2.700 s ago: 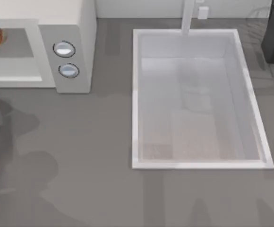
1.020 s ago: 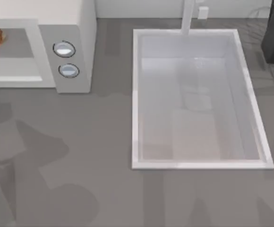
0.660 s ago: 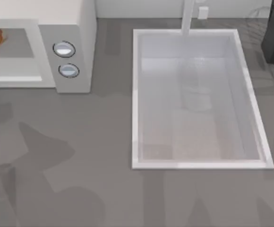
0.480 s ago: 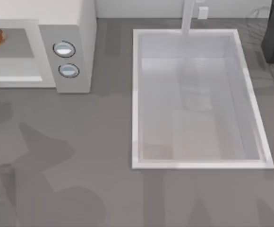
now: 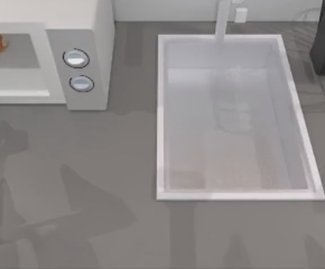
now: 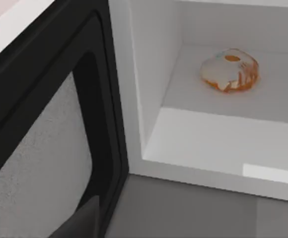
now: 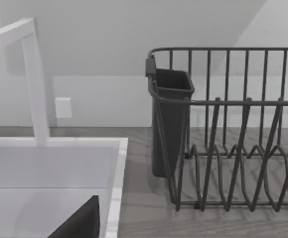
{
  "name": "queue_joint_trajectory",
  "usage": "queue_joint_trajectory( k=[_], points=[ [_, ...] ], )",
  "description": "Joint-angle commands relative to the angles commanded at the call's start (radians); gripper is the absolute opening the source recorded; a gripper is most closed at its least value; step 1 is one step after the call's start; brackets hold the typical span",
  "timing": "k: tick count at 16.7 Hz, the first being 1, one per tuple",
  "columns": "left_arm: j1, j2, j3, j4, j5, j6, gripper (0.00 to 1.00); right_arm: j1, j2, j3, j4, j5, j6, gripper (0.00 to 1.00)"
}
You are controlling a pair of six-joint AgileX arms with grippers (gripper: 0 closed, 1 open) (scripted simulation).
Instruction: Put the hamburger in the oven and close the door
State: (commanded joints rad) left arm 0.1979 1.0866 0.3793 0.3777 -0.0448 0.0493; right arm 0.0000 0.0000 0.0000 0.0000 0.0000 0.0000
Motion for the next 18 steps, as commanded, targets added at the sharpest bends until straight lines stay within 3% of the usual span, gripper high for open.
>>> queue_joint_trajectory(
  k=[11,18],
  points=[
    [-0.155,-0.871,-0.298,-0.297,0.035,-0.038,1.00,0.000,0.000,0.000,0.000,0.000,0.000,1.00],
    [-0.198,-1.087,-0.379,-0.378,0.045,-0.049,1.00,0.000,0.000,0.000,0.000,0.000,0.000,1.00]
  ],
)
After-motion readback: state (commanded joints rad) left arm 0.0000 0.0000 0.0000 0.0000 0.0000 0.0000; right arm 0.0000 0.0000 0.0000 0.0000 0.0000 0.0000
